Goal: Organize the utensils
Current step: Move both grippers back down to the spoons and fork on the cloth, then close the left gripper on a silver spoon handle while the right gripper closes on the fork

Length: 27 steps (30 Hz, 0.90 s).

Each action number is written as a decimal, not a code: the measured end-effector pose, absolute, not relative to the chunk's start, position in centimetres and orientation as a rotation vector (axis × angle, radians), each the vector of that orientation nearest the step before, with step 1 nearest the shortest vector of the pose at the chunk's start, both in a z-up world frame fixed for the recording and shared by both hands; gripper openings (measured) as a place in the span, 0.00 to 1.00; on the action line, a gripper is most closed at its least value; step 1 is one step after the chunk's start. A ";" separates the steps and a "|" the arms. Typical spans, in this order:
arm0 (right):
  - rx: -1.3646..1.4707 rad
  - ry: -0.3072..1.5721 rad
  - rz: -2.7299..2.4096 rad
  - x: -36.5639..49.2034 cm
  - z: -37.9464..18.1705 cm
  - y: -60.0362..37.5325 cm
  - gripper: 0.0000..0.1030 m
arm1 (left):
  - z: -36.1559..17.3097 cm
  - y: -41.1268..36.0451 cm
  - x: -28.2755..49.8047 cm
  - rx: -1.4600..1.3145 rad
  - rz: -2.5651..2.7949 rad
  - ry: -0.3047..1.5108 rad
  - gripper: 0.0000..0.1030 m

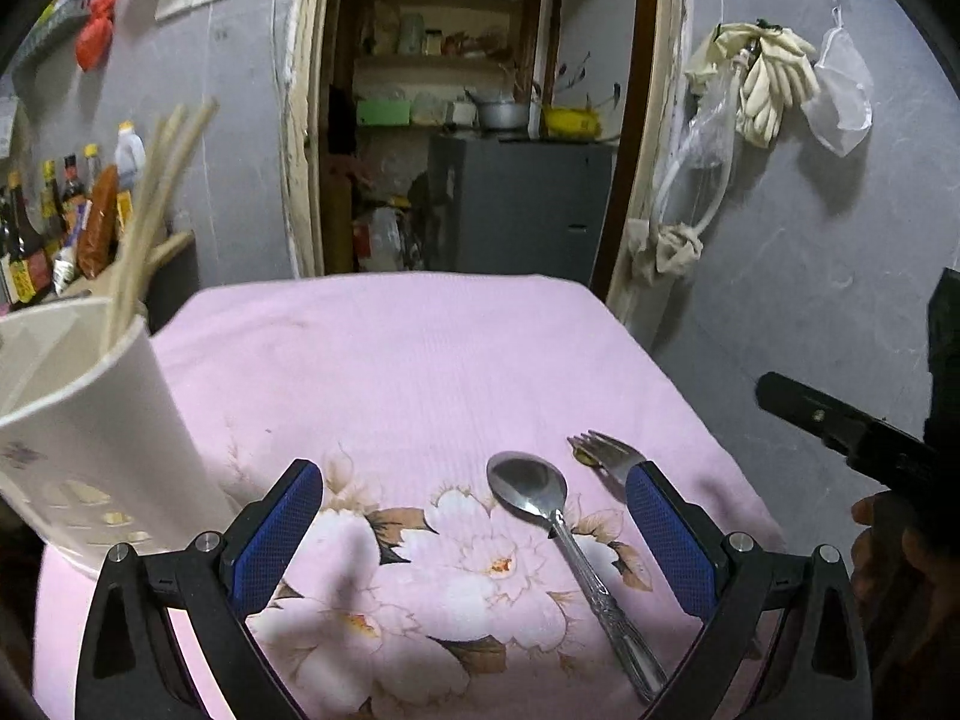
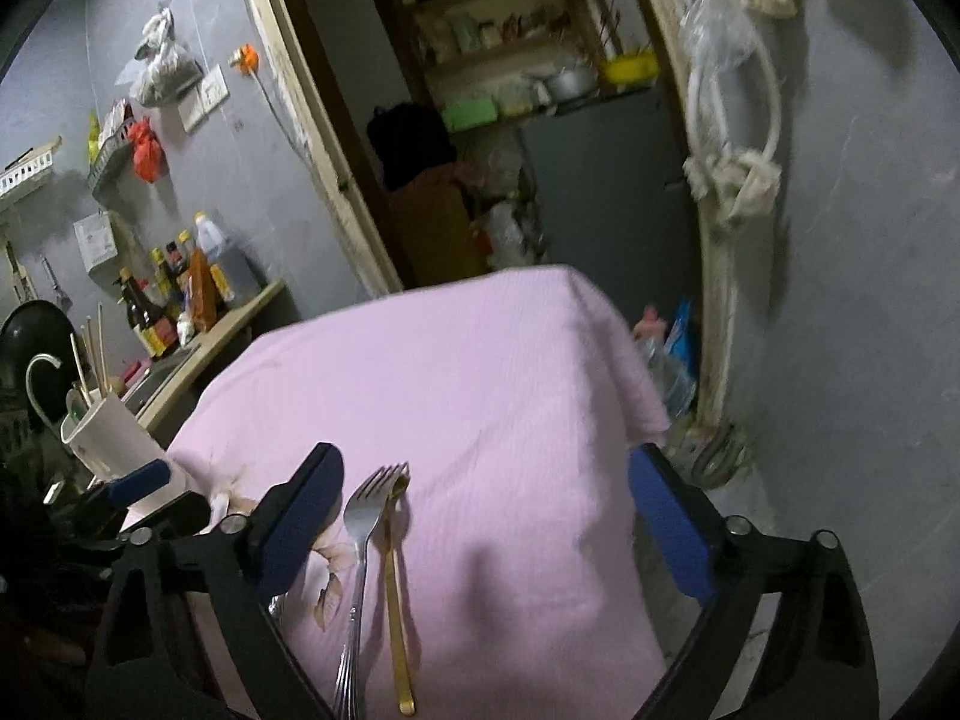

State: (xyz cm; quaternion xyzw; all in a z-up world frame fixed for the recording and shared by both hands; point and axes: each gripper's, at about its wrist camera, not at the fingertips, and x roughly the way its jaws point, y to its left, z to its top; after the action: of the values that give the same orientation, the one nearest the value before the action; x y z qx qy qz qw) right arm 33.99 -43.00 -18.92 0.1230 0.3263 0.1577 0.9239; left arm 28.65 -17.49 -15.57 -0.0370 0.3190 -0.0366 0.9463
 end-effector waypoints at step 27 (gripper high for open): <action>0.257 0.861 0.592 37.0 -22.8 -37.4 0.18 | -20.6 -16.5 33.9 -0.323 -0.242 0.892 0.40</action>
State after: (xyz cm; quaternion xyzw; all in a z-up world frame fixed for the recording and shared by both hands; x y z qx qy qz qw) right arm 36.97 -37.37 -22.84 0.1225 0.4101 0.2817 0.8588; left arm 33.87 -16.52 -20.61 -0.1550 0.4285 -0.1164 0.8825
